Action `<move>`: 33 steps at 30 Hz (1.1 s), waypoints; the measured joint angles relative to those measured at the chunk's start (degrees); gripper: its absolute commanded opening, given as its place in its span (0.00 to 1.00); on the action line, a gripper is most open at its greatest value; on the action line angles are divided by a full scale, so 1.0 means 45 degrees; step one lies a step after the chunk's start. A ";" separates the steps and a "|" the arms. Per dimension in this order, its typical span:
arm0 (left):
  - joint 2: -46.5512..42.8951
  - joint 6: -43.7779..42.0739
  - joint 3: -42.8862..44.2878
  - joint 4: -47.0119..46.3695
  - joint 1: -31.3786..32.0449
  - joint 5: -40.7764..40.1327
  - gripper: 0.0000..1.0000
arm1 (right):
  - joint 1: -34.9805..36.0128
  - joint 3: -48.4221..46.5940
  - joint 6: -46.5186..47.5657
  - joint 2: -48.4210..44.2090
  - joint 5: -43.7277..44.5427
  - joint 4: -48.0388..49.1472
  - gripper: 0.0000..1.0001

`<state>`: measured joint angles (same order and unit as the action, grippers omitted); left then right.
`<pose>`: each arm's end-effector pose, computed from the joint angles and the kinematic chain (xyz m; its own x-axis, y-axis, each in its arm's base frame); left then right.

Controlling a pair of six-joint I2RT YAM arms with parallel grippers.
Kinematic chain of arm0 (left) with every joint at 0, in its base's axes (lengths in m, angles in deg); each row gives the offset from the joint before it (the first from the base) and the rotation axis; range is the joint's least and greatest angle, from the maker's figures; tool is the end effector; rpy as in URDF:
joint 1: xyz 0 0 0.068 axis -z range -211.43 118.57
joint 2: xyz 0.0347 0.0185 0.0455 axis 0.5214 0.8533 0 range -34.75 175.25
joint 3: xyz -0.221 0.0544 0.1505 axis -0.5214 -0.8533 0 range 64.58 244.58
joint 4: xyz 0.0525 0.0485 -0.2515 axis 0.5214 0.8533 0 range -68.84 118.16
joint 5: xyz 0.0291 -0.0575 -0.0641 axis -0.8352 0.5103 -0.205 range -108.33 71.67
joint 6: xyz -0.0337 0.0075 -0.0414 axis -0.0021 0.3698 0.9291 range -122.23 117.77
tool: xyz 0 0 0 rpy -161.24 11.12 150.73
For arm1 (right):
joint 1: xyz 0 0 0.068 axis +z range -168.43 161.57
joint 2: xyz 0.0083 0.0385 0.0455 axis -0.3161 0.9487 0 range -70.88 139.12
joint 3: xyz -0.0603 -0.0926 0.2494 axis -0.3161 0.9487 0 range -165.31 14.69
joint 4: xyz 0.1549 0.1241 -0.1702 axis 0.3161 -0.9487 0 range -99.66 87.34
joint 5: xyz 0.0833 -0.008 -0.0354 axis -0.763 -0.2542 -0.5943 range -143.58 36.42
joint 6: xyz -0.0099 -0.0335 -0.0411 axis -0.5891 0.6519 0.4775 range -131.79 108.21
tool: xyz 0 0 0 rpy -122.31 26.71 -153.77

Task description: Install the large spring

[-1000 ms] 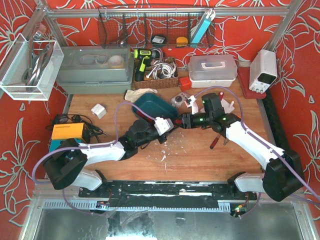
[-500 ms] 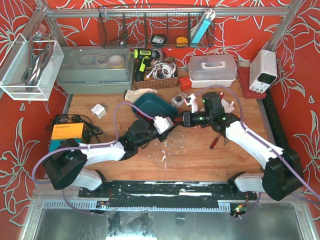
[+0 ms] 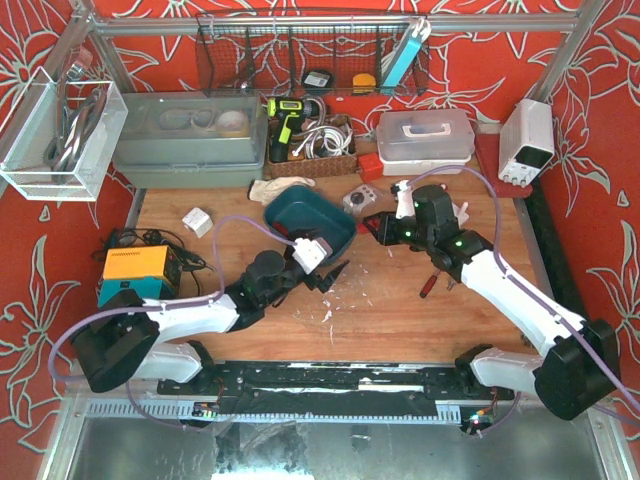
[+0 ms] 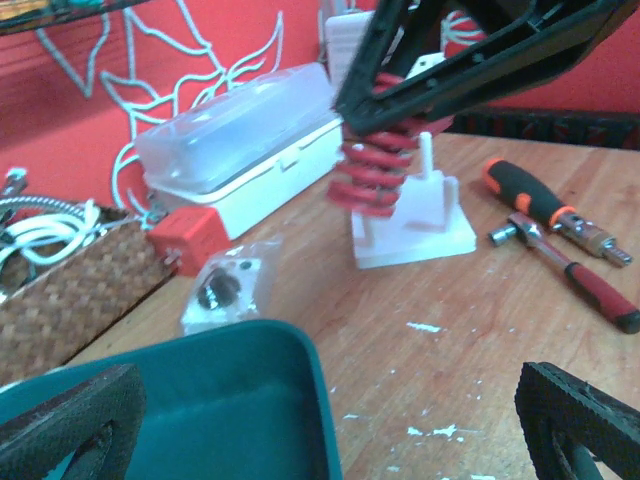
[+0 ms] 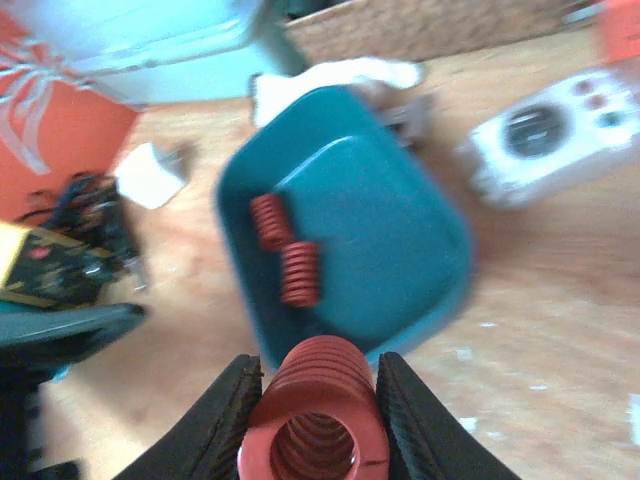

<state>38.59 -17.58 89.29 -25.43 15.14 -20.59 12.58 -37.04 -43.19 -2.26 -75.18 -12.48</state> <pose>0.1803 -0.1884 0.2184 0.1613 0.2144 -0.9633 0.6801 0.6832 0.2659 0.2258 0.1510 0.2974 -0.7253 0.1292 -0.6762 -0.4486 0.6563 0.6066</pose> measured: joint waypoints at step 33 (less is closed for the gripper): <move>-0.1039 0.2152 -0.1360 0.0821 0.0743 -0.1452 1.00 | -0.6149 -0.3332 0.2885 0.4420 0.8014 -0.1923 0.00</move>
<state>33.91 -7.90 83.17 -21.74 18.48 -27.12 -15.09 -52.03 -30.21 17.63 -39.12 -21.14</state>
